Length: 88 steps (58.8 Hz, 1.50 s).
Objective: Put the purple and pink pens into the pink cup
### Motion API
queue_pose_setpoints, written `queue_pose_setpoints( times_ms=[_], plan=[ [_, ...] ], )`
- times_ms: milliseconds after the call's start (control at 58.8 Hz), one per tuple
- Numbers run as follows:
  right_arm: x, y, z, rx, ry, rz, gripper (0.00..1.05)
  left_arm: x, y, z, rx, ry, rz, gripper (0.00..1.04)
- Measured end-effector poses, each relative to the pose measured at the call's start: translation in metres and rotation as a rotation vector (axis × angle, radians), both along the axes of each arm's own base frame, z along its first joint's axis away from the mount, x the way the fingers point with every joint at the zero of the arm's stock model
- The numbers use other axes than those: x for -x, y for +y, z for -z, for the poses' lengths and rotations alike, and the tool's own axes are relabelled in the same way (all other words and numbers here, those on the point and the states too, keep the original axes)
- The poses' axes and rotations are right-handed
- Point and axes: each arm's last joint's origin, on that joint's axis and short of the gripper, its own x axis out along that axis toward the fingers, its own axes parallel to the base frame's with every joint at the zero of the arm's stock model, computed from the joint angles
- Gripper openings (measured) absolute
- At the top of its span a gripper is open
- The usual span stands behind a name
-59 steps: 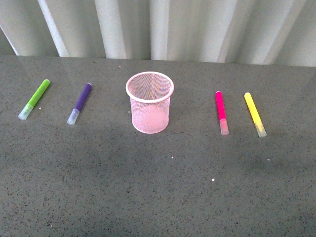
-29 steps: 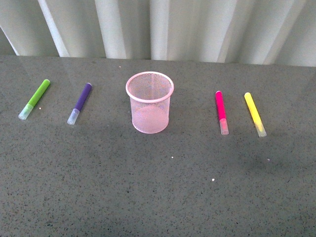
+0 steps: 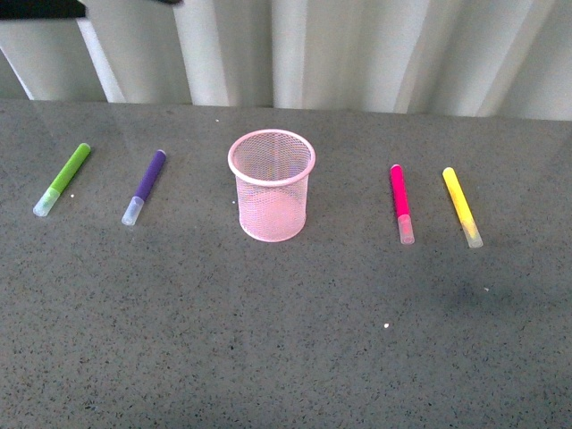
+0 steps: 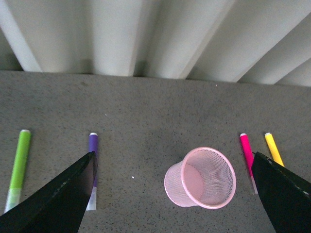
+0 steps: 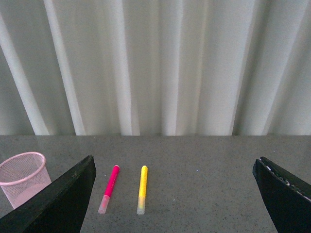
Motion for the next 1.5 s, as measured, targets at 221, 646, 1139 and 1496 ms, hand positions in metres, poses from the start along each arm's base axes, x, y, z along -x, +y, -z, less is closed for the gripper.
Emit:
queue_pose_setpoints(
  times_ms=[221, 646, 1139, 1496],
  plan=[
    [0.000, 0.000, 0.000, 0.000, 0.000, 0.001, 0.98, -0.047, -0.007, 0.079, -0.108, 0.240, 0.001, 0.98],
    [0.000, 0.000, 0.000, 0.000, 0.000, 0.001, 0.98, -0.078, 0.002, 0.108, -0.164, 0.264, -0.009, 0.98],
    [0.000, 0.000, 0.000, 0.000, 0.000, 0.001, 0.98, -0.108, 0.018, 0.142, -0.244, 0.275, -0.030, 0.98],
    [0.000, 0.000, 0.000, 0.000, 0.000, 0.001, 0.98, -0.114, 0.023, 0.160, -0.266, 0.293, -0.019, 0.98]
  ],
)
